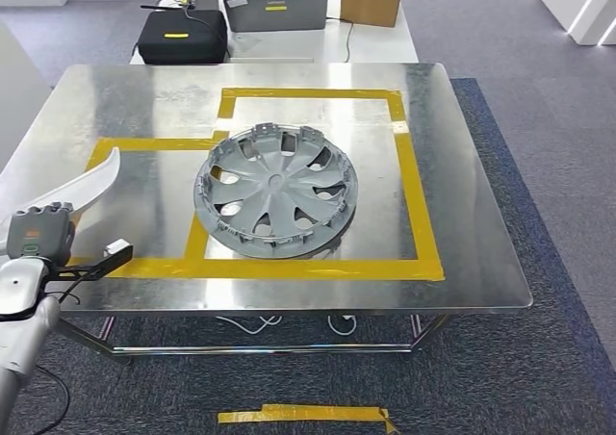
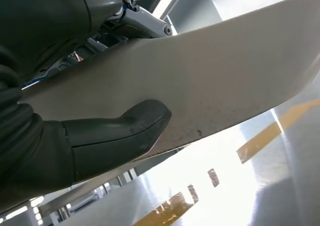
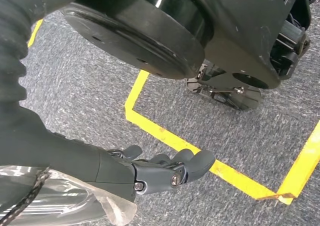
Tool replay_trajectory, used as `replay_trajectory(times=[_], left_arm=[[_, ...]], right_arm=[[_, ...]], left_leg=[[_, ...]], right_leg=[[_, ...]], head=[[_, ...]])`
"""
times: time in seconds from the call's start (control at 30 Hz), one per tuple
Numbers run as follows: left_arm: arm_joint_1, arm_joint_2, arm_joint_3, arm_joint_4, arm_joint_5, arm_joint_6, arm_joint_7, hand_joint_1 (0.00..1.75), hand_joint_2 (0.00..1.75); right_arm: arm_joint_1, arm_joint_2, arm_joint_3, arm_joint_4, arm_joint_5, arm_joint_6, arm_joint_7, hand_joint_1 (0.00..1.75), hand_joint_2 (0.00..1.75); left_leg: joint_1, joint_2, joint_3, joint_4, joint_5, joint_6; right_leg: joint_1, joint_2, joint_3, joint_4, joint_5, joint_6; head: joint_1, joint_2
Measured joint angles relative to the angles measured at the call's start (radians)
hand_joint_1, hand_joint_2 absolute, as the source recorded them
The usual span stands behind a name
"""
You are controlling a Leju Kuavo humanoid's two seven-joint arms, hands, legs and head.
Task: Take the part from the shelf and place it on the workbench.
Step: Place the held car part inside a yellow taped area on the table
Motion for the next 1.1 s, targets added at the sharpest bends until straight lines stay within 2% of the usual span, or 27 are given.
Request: replay_trajectory(times=[0.13, 0.27, 0.43, 0.63, 0.8, 0.93, 1.1], left_arm=[[-0.043, -0.035, -0.042, 0.051, -0.026, -0.011, 0.006, 1.75, 1.75], [-0.108, -0.096, -0.119, 0.126, -0.029, -0.025, 0.052, 1.75, 1.75], [-0.156, -0.143, -0.19, 0.192, -0.029, -0.032, 0.087, 1.75, 1.75], [-0.168, -0.163, -0.22, 0.227, -0.029, 0.004, 0.095, 1.75, 1.75], [-0.167, -0.168, -0.261, 0.226, -0.029, 0.042, 0.145, 1.75, 1.75], [-0.131, -0.179, -0.28, 0.149, -0.029, 0.059, 0.142, 1.75, 1.75], [0.003, -0.197, -0.305, -0.138, -0.03, 0.064, 0.125, 1.75, 1.75]], right_arm=[[-0.002, -0.001, 0.006, 0.0, 0.01, 0.004, 0.003, 0.0, 1.75], [-0.007, -0.002, 0.013, 0.0, 0.02, 0.008, 0.006, 0.0, 1.75], [-0.008, -0.002, 0.016, 0.0, 0.025, 0.009, 0.011, 0.0, 1.75], [-0.008, -0.002, 0.022, 0.0, 0.027, 0.009, 0.016, 0.0, 1.75], [-0.007, -0.002, 0.022, 0.0, 0.027, 0.007, 0.02, 0.0, 1.75], [-0.006, -0.002, 0.022, 0.0, 0.022, 0.001, 0.02, 0.0, 1.75], [-0.002, 0.007, 0.019, 0.0, 0.012, -0.03, 0.025, 0.0, 1.75]], left_leg=[[0.0, -0.002, 0.0, 0.0, 0.0, 0.0], [0.0, -0.002, -0.003, 0.0, 0.002, 0.0], [0.0, 0.001, -0.004, 0.0, 0.003, 0.0], [0.0, 0.001, -0.005, 0.0, 0.003, 0.0], [0.0, 0.001, -0.005, 0.0, 0.003, 0.0], [0.0, 0.001, -0.005, 0.0, 0.003, 0.0], [0.0, 0.001, -0.005, 0.0, 0.003, 0.0]], right_leg=[[0.0, -0.003, -0.009, 0.0, 0.0, 0.0], [0.0, -0.002, -0.002, 0.0, 0.002, 0.001], [0.0, 0.001, -0.003, 0.0, 0.004, 0.001], [0.0, 0.001, -0.004, 0.0, 0.004, 0.001], [0.0, 0.001, -0.004, 0.001, 0.004, 0.001], [0.0, 0.001, -0.004, 0.001, 0.004, 0.001], [0.0, 0.001, -0.005, 0.001, 0.003, 0.001]], head=[[0.0, 0.0], [0.0, 0.0], [0.0, 0.0], [0.0, 0.0], [0.0, 0.0], [0.0, 0.0], [0.0, 0.0]])
